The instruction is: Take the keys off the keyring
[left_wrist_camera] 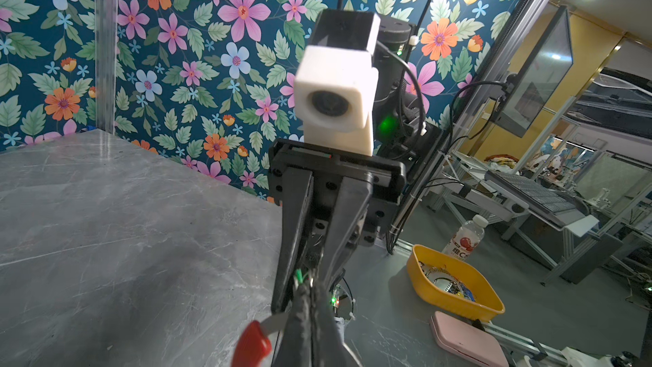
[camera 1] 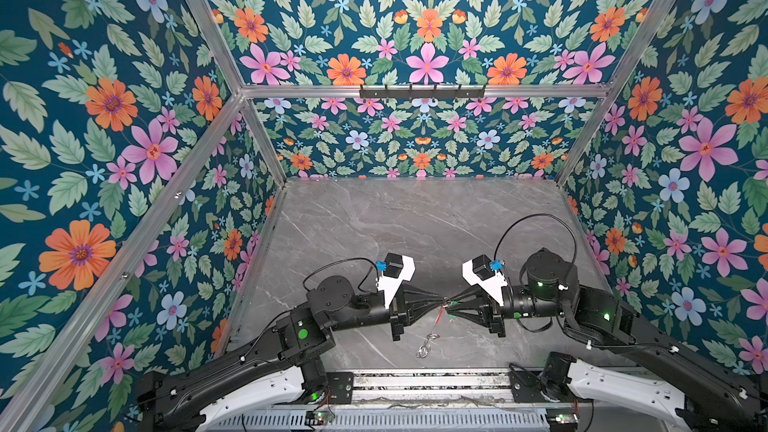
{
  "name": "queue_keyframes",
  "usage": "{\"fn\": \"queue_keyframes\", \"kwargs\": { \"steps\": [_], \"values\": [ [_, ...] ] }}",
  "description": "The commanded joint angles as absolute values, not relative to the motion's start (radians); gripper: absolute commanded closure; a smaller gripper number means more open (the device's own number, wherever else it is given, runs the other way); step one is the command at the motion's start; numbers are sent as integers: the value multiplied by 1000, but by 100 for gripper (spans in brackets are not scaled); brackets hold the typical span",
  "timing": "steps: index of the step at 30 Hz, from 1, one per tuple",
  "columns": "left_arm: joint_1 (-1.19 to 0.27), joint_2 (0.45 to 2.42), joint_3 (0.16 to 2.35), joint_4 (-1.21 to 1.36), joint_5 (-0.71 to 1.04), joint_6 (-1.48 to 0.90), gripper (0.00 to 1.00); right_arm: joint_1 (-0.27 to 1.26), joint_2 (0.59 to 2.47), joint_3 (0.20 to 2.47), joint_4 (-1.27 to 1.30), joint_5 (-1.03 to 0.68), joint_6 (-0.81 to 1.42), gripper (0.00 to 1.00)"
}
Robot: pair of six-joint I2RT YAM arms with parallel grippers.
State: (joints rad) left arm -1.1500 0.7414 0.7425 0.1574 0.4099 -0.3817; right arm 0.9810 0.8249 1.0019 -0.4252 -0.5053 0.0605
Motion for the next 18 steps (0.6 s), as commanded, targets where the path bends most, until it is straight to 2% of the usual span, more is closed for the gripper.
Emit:
{"fn": "queue_keyframes", "kwargs": {
  "steps": [1,3,9,13,18],
  "values": [
    [-1149,741,755,184,419,-364,100,982,829,1012,-436,-494,60,77],
    [-1149,741,754,186,420,-364,100,982,832,1014,-436,-495,61,78],
    [-1150,723,744,188,381,-366,100,981,841,1023,-449,-491,58,100],
    [-1149,715,723,238,354,-373,100,982,855,1014,-437,-514,67,100],
    [-1149,692,636,426,336,-398,100,982,876,977,-377,-547,96,100]
  ]
}}
